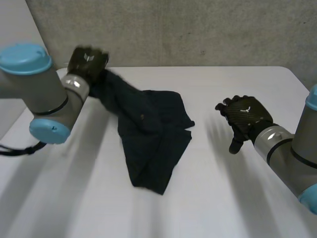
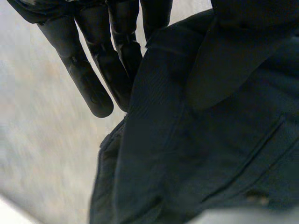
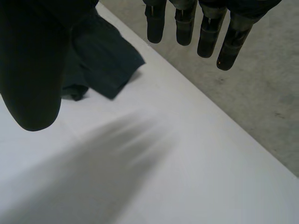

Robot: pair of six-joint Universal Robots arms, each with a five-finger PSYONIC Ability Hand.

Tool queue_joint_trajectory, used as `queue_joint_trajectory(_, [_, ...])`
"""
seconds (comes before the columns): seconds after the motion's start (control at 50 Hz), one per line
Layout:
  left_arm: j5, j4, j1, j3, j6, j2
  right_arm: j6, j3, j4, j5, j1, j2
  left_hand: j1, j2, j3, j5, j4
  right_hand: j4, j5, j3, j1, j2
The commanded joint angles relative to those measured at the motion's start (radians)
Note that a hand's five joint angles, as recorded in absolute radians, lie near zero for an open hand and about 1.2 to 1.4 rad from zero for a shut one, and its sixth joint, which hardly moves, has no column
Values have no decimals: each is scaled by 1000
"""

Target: Fold the shorts.

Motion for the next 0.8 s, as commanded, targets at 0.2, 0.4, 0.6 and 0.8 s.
queue_joint_trajectory(0.2, [97, 274, -342, -22, -19, 89, 43, -29, 7, 128, -129, -71, 289, 211, 211, 299, 197, -61, -56, -5, 7, -32])
queue_joint_trajectory(0.4, [53, 263, -235, -48, 67, 209, 40, -27, 10, 125, -132, -71, 289, 211, 211, 299, 197, -61, -56, -5, 7, -32])
queue_joint_trajectory(0.6, [53, 266, -64, -73, 22, 425, 42, -20, 12, 122, -131, -69, 289, 211, 211, 299, 197, -61, -56, -5, 7, -32])
queue_joint_trajectory(0.8, [111, 271, 43, -2, -96, 478, 42, -15, 10, 123, -126, -69, 289, 211, 211, 299, 197, -61, -56, -5, 7, -32])
